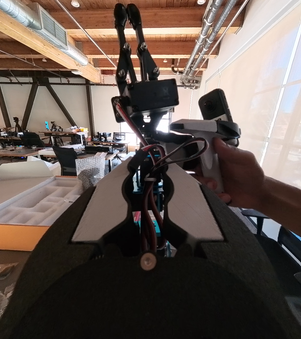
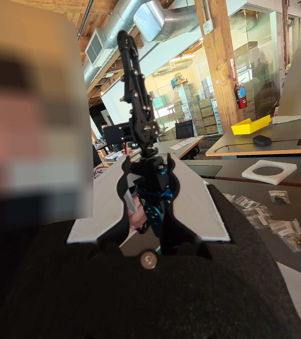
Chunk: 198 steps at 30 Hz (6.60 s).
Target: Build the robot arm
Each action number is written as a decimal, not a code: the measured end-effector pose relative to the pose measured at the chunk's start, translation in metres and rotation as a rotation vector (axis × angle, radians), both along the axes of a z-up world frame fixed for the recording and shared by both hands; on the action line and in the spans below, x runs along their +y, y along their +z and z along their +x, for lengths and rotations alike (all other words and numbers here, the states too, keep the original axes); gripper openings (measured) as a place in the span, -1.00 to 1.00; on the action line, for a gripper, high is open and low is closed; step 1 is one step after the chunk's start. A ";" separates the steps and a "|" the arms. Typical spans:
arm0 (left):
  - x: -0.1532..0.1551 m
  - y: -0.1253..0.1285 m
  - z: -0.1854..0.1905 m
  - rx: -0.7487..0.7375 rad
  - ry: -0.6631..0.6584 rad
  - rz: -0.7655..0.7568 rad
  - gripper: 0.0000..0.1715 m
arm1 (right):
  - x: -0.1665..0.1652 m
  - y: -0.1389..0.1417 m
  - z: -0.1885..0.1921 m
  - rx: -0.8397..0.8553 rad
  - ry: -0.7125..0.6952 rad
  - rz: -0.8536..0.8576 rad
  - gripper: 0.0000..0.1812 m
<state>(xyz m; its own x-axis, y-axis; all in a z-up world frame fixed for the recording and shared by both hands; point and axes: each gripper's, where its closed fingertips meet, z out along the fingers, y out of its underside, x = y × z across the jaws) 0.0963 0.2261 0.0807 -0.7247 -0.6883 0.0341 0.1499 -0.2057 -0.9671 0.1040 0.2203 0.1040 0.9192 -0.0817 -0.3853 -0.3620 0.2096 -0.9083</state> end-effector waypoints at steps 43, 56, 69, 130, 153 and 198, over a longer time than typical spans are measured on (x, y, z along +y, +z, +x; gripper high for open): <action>-0.010 -0.007 -0.019 0.228 0.092 0.169 -0.70 | -0.013 0.011 -0.023 -0.335 0.917 0.277 -0.95; -0.002 0.020 -0.011 0.289 0.196 0.111 -0.02 | -0.010 0.007 -0.004 -0.292 0.932 0.247 -0.96; -0.005 0.055 -0.003 0.317 0.235 0.221 -0.39 | -0.009 0.008 -0.009 -0.330 0.840 0.221 -0.94; -0.012 0.047 -0.005 0.286 0.116 0.303 -0.40 | -0.018 0.003 -0.009 -0.296 0.811 0.141 -1.00; -0.009 0.047 -0.003 0.243 -0.237 0.373 -0.40 | -0.004 0.004 -0.013 -0.302 0.387 0.051 -0.55; -0.005 -0.006 -0.017 -0.052 -0.132 -0.203 -0.56 | 0.018 -0.004 -0.038 -0.197 0.619 -0.101 -0.76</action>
